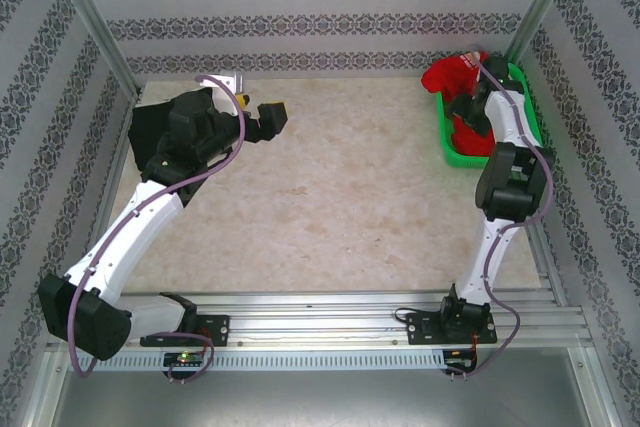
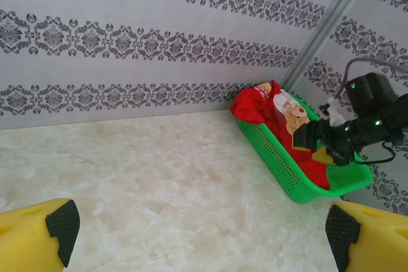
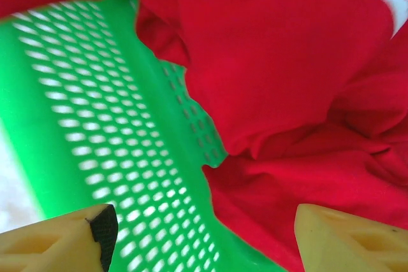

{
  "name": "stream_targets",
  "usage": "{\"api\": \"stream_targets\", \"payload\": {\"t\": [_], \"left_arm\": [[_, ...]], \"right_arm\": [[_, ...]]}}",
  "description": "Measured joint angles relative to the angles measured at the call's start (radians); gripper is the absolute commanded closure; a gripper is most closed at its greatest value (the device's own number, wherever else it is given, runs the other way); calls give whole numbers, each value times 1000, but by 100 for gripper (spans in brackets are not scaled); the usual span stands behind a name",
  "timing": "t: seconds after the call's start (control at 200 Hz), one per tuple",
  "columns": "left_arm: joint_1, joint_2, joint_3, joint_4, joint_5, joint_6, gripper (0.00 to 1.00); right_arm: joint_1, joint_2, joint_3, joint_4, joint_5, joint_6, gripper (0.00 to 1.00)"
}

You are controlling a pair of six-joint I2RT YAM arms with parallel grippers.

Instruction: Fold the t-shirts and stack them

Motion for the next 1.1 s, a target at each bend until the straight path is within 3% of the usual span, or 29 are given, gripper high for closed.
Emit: {"api": "stream_targets", "payload": {"t": [0.5,0.55,0.605,0.664,0.744,0.934,1.099], "left_arm": [[0,31,50,-5,-22,2,0],[0,37,53,-5,-22,4,0],[0,43,55,-5,-22,8,0],[0,48,55,-5,-22,11,0],[0,51,55,-5,-22,19,0],[0,51,55,-5,-22,27,0],[6,51,55,-5,-37,26,0]], "right_arm": [[-14,134,18,-54,40,0,32],[-14,139,18,-56,42,-7,39],[-14,143,21,-64,45,-11,56],[-14,148,22,-70,46,-8,80],[-14,147,11,-64,47,-8,100],[-14,48,-89,24,20,-7,100],[-14,-188,-160,179,-112,-3,100]]}}
